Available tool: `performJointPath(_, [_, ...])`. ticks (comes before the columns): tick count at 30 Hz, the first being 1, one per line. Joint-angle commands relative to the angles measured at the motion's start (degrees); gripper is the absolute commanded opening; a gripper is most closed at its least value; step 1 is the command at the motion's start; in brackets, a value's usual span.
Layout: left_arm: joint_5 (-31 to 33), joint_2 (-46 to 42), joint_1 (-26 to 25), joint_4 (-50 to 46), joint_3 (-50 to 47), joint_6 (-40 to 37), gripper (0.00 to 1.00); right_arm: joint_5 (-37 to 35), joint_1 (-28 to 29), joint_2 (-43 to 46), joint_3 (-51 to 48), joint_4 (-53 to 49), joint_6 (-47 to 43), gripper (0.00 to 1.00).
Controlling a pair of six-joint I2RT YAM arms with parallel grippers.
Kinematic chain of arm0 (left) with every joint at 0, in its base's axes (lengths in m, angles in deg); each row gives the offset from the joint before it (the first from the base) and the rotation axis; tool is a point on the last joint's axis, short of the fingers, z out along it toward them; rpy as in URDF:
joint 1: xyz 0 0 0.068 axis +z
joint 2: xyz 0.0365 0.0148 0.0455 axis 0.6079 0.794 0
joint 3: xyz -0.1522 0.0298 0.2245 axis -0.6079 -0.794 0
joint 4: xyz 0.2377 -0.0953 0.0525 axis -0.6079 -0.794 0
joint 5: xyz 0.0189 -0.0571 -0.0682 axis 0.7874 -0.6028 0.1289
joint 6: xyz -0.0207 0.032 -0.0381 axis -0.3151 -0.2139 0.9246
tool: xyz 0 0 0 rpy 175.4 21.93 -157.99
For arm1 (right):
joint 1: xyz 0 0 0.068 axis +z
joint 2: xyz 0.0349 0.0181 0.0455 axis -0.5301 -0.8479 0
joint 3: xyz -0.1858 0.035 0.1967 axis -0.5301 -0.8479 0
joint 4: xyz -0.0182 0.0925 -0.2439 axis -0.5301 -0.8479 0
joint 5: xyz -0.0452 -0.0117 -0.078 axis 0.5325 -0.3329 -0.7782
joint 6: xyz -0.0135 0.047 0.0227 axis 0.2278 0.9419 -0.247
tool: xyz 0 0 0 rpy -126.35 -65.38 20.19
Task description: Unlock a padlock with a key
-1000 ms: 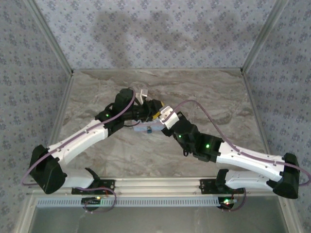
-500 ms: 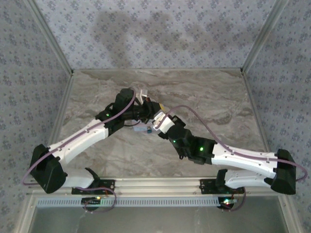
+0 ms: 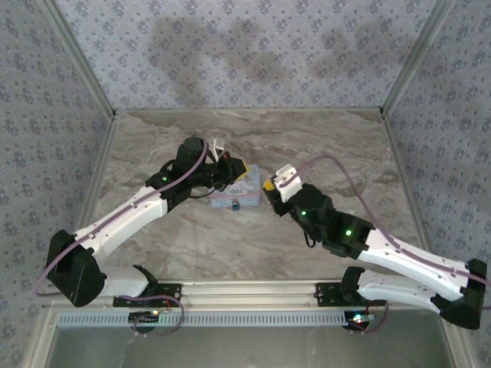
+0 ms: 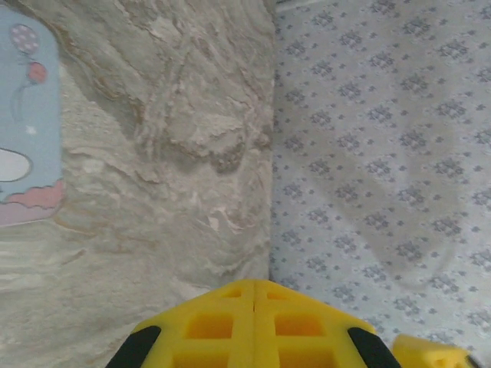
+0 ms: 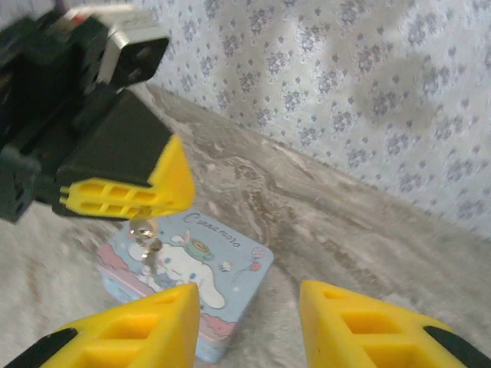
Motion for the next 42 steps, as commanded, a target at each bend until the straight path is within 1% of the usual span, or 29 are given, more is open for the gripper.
performJointPath(1, [3.18,-2.94,0.07,-2.45,1.1,-6.1,0.0,12.73,-4.86,2.79,-0.49,-4.8,11.95,0.42])
performJointPath(4, [4.22,-4.13,-0.04,-1.24,0.38,-8.65,0.0,24.3,-11.11,3.17,-0.82,-4.23,18.71,0.42])
performJointPath(7, [5.43,-5.32,-0.58,0.02,0.12,-11.37,0.0,37.65,-18.12,2.03,-2.62,0.35,27.18,0.41])
performJointPath(9, [6.59,-6.41,-1.39,1.88,-0.48,-13.08,0.0,45.5,-22.14,0.71,-5.23,8.17,33.98,0.41])
performJointPath(10, [7.22,-6.86,-1.73,2.26,-0.74,-13.71,0.0,48.03,-23.14,0.22,-6.31,11.46,36.79,0.41])
performJointPath(12, [8.07,-7.57,-2.74,4.22,-1.48,-14.73,0.0,51.38,-24.04,-0.98,-8.49,18.65,41.97,0.45])
performJointPath(14, [8.03,-8.0,-3.63,6.86,-2.47,-14.9,0.0,52.92,-24.05,-1.83,-10.16,24.75,45.2,0.51])
performJointPath(19, [7.28,-8.62,-5.62,13.73,-4.64,-14.26,0.0,55.52,-24.13,-3.86,-13.34,37.11,51.61,0.57])
performJointPath(21, [6.81,-8.72,-6.24,16.52,-5.57,-13.85,0.0,56.73,-24.13,-4.97,-13.74,40.75,53.36,0.58])
performJointPath(25, [5.64,-8.28,-7.16,19.35,-5.87,-13.2,0.0,57.08,-23.78,-6.16,-14.14,44.34,54.91,0.58])
performJointPath(30, [5.21,-8.53,-7.71,21.32,-6.11,-12.46,0.0,57.49,-23.05,-6.97,-13.95,45.98,55.13,0.54])
performJointPath(34, [5.06,-8.9,-7.71,22.34,-6.39,-12.03,0.0,57.91,-21.73,-7.9,-13.45,46.13,54.75,0.52])
performJointPath(42, [5.33,-9.56,-7.73,23.33,-7.14,-11.74,0.0,57.87,-20.7,-8.83,-12.91,46.58,54.31,0.32])
